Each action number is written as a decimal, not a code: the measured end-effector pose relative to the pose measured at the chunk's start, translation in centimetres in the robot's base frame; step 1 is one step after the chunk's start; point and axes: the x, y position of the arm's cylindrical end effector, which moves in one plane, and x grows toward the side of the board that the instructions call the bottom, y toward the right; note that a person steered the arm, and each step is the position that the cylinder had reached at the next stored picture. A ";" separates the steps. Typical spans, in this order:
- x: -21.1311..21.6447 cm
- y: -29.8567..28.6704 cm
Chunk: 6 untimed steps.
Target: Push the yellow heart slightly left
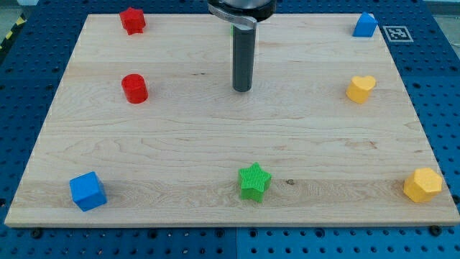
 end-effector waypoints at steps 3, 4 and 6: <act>3.8 6.0; 6.5 13.6; 9.2 25.8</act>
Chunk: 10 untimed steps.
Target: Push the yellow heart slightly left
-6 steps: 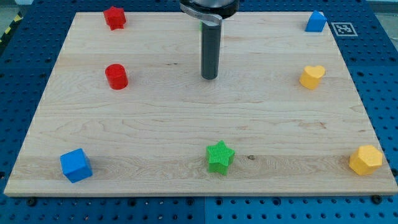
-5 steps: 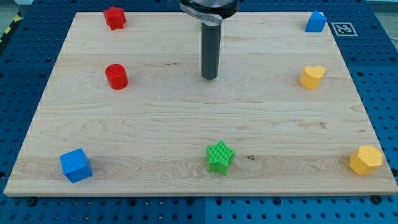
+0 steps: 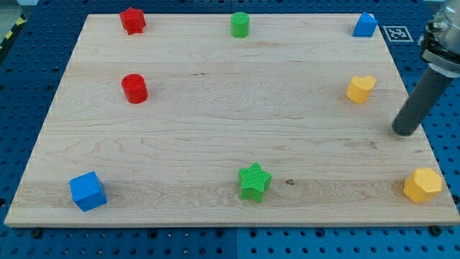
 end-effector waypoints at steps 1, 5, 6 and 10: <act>-2.9 1.5; -7.9 -1.4; -7.9 -3.3; -7.9 -16.9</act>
